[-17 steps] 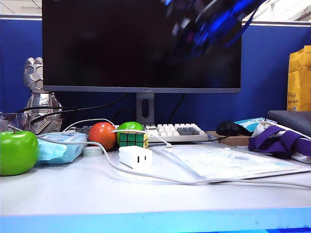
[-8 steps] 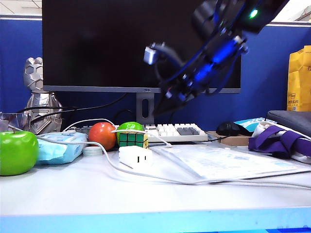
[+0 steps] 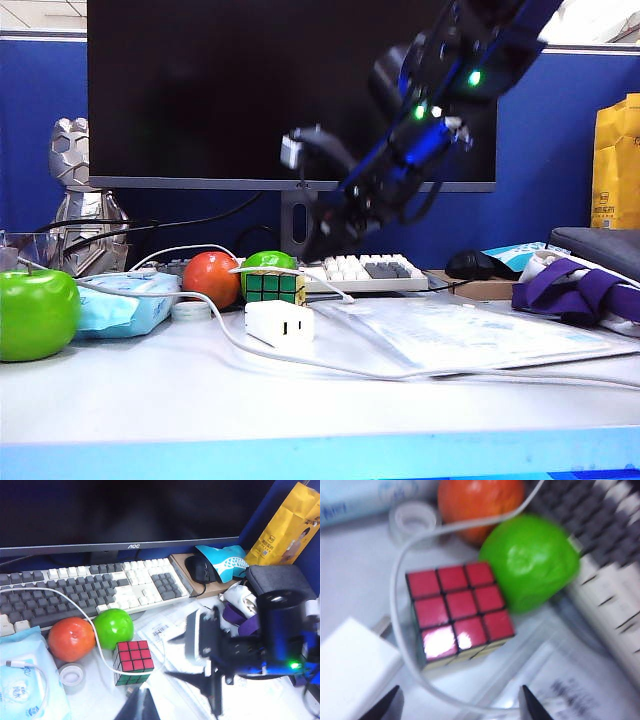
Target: Pick up the Type-C charging cable and the charging base, insert one end of the Type-C charger into the corresponding slot on the base, and finally place the plugged-in charger back on the table.
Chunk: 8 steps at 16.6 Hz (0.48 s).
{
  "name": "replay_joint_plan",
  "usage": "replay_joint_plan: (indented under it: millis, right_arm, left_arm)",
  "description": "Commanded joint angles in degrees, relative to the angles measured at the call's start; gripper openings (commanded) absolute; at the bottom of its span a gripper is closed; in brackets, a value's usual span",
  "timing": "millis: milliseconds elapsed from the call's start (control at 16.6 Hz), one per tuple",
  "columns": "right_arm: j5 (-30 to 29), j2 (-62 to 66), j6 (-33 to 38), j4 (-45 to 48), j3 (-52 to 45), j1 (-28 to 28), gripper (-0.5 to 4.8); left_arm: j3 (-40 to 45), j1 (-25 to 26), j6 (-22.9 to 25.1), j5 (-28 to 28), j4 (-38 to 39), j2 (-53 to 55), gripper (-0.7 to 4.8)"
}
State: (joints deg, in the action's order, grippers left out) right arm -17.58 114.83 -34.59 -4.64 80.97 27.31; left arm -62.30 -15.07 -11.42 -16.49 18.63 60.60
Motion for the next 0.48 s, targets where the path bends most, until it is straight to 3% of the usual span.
replay_joint_plan:
  millis: [60,181,302,363,423,483]
  right_arm:
    - [-0.13,1.73,-0.20,0.24,0.24,0.11,3.04]
    - [-0.13,3.58,-0.17,0.33,0.55,0.11,3.01]
    - [0.00,4.09,-0.17,1.18,0.59,0.13,1.87]
    - [2.36,4.09,-0.15,1.97,0.59,0.13,0.69]
    - [4.85,4.09,-0.15,2.08,0.79,0.28,-0.04]
    - [4.83,4.07,-0.15,2.05,0.85,0.28,-0.04]
  left_arm:
    - [-0.31,0.02,0.04,-0.28,-1.14,-0.17,-0.05]
    - [-0.31,0.02,0.04,-0.28,-1.09,-0.17,-0.05]
    - [-0.31,0.02,0.04,-0.35,-0.94,-0.20,-0.05]
    - [-0.31,0.02,0.04,-0.33,-0.61,-0.20,-0.05]
    - [-0.31,0.02,0.04,-0.33,-0.26,-0.20,-0.05]
    - [-0.31,0.02,0.04,-0.33,-0.07,-0.20,-0.05]
